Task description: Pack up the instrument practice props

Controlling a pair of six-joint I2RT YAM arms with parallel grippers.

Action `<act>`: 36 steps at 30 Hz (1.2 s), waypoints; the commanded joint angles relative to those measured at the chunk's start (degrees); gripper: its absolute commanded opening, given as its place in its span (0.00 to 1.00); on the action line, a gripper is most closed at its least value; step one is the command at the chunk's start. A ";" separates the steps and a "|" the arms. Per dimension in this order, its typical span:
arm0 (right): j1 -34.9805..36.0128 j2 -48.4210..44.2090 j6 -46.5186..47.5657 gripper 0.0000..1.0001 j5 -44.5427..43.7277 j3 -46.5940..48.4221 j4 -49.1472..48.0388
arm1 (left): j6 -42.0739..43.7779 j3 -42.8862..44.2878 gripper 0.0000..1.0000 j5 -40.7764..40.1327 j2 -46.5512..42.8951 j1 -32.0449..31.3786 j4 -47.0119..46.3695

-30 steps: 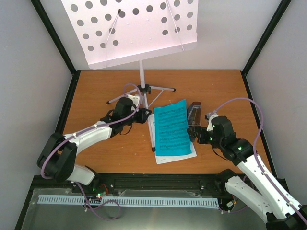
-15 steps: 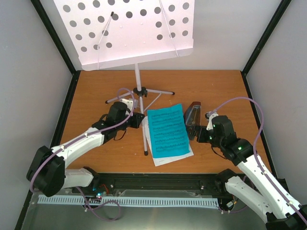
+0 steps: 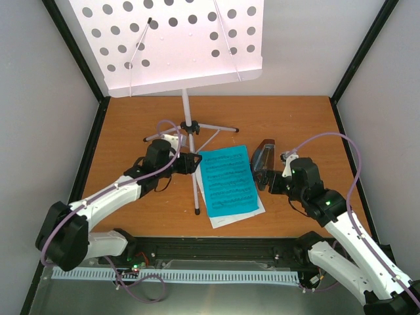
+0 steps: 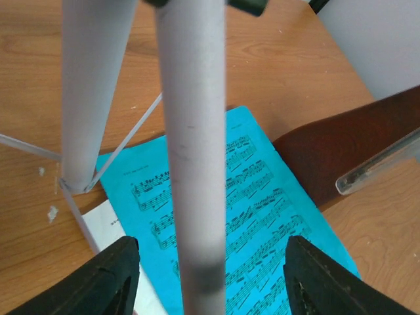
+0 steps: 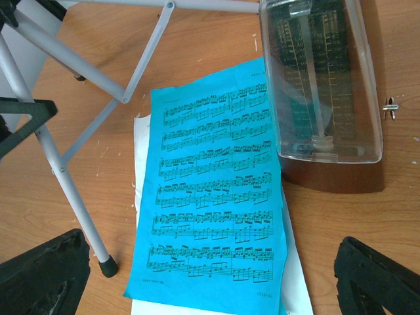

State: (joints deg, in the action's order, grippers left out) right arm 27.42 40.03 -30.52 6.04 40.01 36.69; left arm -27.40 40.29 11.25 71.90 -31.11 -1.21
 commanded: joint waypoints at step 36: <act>0.44 5.42 -4.06 0.88 14.30 -2.58 -27.14 | 18.03 7.56 0.90 14.01 3.18 0.18 -0.80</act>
State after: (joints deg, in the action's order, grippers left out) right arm 27.42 41.71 -33.71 12.84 38.13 21.37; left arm -9.65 47.00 26.11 79.61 -30.65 1.63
